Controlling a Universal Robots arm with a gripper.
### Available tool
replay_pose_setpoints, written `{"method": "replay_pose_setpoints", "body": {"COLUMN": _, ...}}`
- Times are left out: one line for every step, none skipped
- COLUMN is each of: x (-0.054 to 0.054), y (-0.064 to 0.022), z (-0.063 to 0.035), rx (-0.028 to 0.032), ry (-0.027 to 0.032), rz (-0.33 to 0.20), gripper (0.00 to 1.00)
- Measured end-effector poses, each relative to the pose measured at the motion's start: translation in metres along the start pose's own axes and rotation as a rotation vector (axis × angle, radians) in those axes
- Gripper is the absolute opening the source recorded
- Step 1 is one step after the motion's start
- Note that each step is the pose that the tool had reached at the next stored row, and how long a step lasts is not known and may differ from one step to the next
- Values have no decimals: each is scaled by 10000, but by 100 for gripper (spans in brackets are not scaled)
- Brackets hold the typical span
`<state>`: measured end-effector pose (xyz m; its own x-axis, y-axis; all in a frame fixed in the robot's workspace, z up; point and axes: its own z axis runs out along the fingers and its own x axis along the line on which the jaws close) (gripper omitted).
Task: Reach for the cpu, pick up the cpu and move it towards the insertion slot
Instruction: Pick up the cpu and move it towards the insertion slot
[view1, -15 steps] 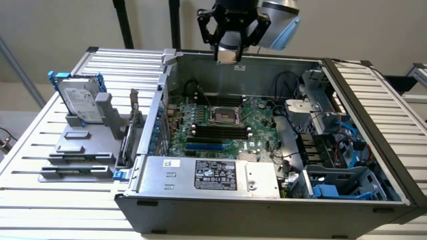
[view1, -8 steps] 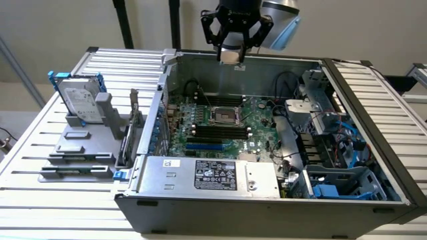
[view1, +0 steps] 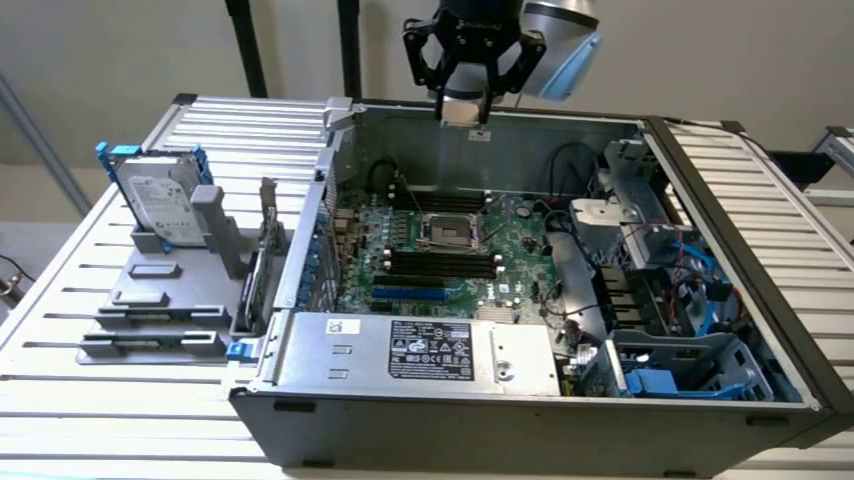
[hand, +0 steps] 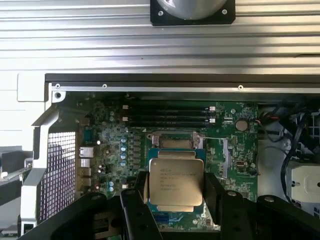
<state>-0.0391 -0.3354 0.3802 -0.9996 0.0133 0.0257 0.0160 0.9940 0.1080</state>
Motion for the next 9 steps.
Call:
{"method": "replay_pose_setpoints", "body": {"x": 0, "y": 15, "z": 3, "rx": 22, "ry": -1, "rz": 2, "gripper": 54}}
{"method": "replay_pose_setpoints", "body": {"x": 0, "y": 21, "z": 4, "rx": 40, "ry": -1, "rz": 3, "gripper": 54}}
{"method": "replay_pose_setpoints", "body": {"x": 0, "y": 22, "z": 3, "rx": 43, "ry": 0, "rz": 3, "gripper": 54}}
{"method": "replay_pose_setpoints", "body": {"x": 0, "y": 22, "z": 3, "rx": 44, "ry": 0, "rz": 2, "gripper": 54}}
{"method": "replay_pose_setpoints", "body": {"x": 0, "y": 22, "z": 3, "rx": 44, "ry": -1, "rz": 2, "gripper": 54}}
{"method": "replay_pose_setpoints", "body": {"x": 0, "y": 22, "z": 4, "rx": 44, "ry": -1, "rz": 2, "gripper": 54}}
{"method": "replay_pose_setpoints", "body": {"x": 0, "y": 22, "z": 3, "rx": 44, "ry": -1, "rz": 2, "gripper": 54}}
{"method": "replay_pose_setpoints", "body": {"x": 0, "y": 22, "z": 4, "rx": 44, "ry": -1, "rz": 2, "gripper": 54}}
{"method": "replay_pose_setpoints", "body": {"x": 0, "y": 22, "z": 4, "rx": 44, "ry": -1, "rz": 2, "gripper": 54}}
